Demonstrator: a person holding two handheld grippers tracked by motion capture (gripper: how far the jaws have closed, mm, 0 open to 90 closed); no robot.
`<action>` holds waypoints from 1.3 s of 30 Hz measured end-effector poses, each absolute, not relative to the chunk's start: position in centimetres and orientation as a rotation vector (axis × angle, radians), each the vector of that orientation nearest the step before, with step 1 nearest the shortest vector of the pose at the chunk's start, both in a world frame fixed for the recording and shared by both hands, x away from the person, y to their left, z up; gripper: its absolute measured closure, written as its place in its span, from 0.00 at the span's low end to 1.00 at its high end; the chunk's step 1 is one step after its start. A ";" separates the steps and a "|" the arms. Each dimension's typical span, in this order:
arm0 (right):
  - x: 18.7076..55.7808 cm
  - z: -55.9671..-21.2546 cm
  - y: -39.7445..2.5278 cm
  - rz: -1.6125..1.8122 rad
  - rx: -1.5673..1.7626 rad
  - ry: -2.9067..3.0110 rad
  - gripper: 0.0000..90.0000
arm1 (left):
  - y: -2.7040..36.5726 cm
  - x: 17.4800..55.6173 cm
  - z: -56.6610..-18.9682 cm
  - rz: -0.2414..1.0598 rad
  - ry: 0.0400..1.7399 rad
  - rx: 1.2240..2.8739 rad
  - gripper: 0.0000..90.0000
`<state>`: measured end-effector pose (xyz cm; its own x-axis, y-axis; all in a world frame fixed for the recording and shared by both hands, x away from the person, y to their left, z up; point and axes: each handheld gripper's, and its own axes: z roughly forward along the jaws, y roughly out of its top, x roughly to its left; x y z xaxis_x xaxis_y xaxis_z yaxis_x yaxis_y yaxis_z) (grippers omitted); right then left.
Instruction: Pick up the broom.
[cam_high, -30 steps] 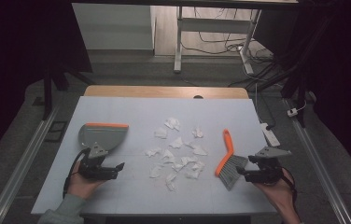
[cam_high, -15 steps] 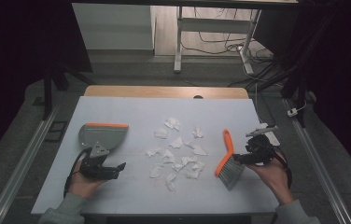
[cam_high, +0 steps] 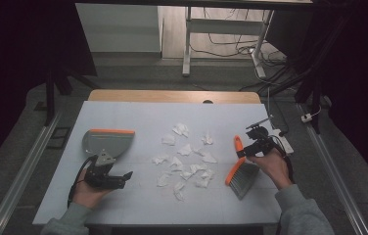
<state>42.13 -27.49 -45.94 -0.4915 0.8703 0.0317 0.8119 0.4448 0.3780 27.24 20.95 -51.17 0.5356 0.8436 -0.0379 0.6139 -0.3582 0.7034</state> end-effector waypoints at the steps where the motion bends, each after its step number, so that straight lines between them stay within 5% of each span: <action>1: 42.3 -46.1 -27.3 0.513 1.487 2.525 0.33 | 21.0 27.2 -51.2 0.437 1.174 2.098 0.19; 22: 44.0 -49.0 -25.7 0.249 1.632 2.532 0.40 | 20.7 27.4 -51.6 0.434 1.168 2.099 0.21; 27: 43.8 -48.9 -25.3 0.172 1.672 2.515 0.48 | 20.7 27.5 -51.7 0.422 1.162 2.099 0.22; 35: 43.4 -48.8 -24.9 0.147 1.740 2.445 0.76 | 20.8 27.3 -51.7 0.423 1.154 2.090 0.22; 39: 43.0 -48.8 -25.0 0.171 1.718 2.436 0.79 | 20.8 27.3 -51.7 0.422 1.153 2.094 0.22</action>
